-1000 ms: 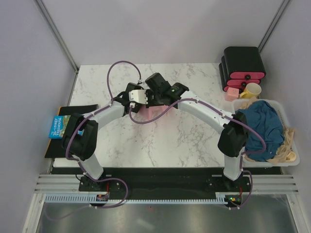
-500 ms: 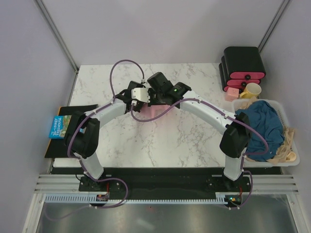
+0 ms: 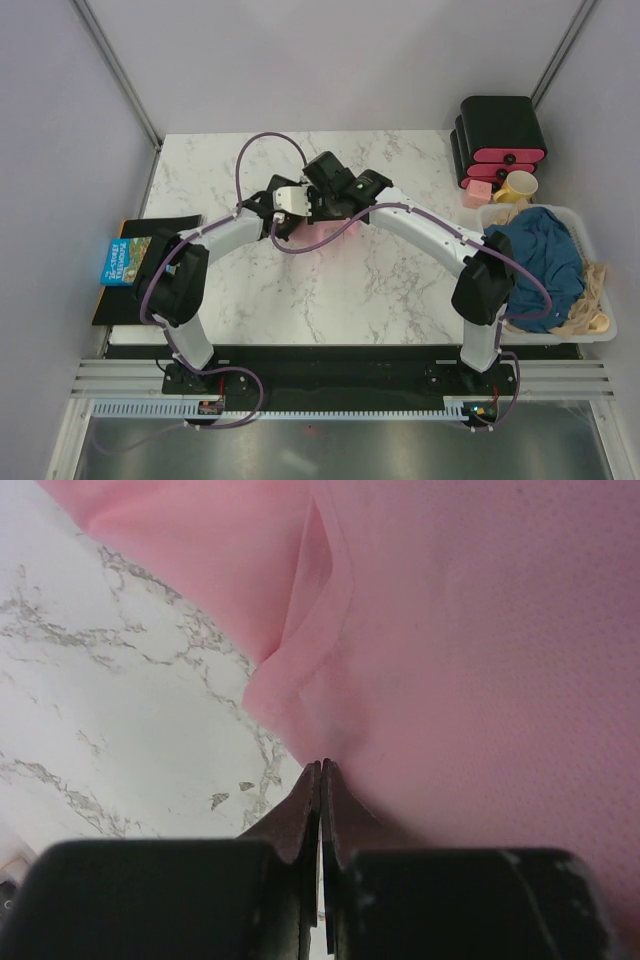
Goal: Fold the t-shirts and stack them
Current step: Fold the long partially folded tshirt into a neat square
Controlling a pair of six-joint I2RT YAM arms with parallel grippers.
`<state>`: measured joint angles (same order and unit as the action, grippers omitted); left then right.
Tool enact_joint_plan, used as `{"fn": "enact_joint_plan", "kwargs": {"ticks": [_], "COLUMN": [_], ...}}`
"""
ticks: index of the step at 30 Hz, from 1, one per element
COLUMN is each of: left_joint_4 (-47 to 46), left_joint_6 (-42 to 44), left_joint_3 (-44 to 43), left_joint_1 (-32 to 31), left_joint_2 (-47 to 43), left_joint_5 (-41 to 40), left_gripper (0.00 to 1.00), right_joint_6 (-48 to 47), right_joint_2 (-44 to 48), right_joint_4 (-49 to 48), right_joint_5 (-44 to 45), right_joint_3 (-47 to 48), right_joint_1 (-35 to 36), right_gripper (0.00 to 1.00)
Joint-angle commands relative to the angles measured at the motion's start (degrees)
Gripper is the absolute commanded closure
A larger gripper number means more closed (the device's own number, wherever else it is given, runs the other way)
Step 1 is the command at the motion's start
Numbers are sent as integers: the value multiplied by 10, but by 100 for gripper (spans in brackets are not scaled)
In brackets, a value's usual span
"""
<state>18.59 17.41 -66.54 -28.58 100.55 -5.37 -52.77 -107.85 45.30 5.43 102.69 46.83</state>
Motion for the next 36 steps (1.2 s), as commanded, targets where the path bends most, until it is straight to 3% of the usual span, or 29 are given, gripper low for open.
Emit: {"fn": "enact_joint_plan", "kwargs": {"ticks": [1,13,36], "left_joint_4": [-3,-26,-86], "left_joint_6": [70,131,206], "left_joint_3": [25,48,96], "left_joint_1": [-52,-60,-61], "left_joint_2": [-28,-39,-103], "left_joint_5": [7,-28,-25], "left_gripper": [98,96,98], "right_joint_6": [26,21,21], "right_joint_2": [-34,-43,-64], "right_joint_4": [-43,-49,-42], "right_joint_5": [38,33,53], "right_joint_3": [28,37,20], "right_joint_1": [11,12,11], "right_gripper": [100,100,100]}}
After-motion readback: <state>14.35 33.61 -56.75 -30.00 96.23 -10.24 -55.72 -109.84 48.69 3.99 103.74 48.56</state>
